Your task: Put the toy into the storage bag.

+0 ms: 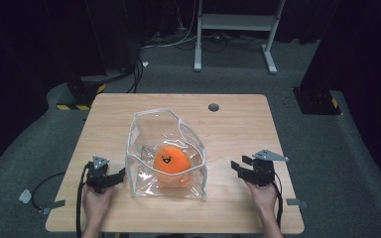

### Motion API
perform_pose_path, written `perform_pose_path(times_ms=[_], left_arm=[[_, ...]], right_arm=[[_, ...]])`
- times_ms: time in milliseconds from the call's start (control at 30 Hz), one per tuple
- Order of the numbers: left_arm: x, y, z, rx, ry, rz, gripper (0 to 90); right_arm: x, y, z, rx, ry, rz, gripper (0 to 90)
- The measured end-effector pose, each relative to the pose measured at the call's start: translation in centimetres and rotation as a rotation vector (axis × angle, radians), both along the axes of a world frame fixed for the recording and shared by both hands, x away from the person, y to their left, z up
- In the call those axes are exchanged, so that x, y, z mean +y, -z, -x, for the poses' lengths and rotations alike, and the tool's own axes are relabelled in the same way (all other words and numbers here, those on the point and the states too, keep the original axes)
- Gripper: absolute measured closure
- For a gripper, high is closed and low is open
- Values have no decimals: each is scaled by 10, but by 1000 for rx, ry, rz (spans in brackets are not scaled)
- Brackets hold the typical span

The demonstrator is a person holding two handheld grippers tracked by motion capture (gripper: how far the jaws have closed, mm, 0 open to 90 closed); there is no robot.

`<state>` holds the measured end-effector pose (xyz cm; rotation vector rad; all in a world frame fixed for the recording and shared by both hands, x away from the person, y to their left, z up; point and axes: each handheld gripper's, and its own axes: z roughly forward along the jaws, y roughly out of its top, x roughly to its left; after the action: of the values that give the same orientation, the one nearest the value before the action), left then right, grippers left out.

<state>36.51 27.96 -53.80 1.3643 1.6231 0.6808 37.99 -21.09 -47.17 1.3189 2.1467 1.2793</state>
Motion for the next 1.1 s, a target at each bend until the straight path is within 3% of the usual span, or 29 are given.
perform_pose_path(times_ms=[1100], left_arm=[[0,0,0,0,0,0,223]], right_arm=[[7,23,-13,51,16,46,448]])
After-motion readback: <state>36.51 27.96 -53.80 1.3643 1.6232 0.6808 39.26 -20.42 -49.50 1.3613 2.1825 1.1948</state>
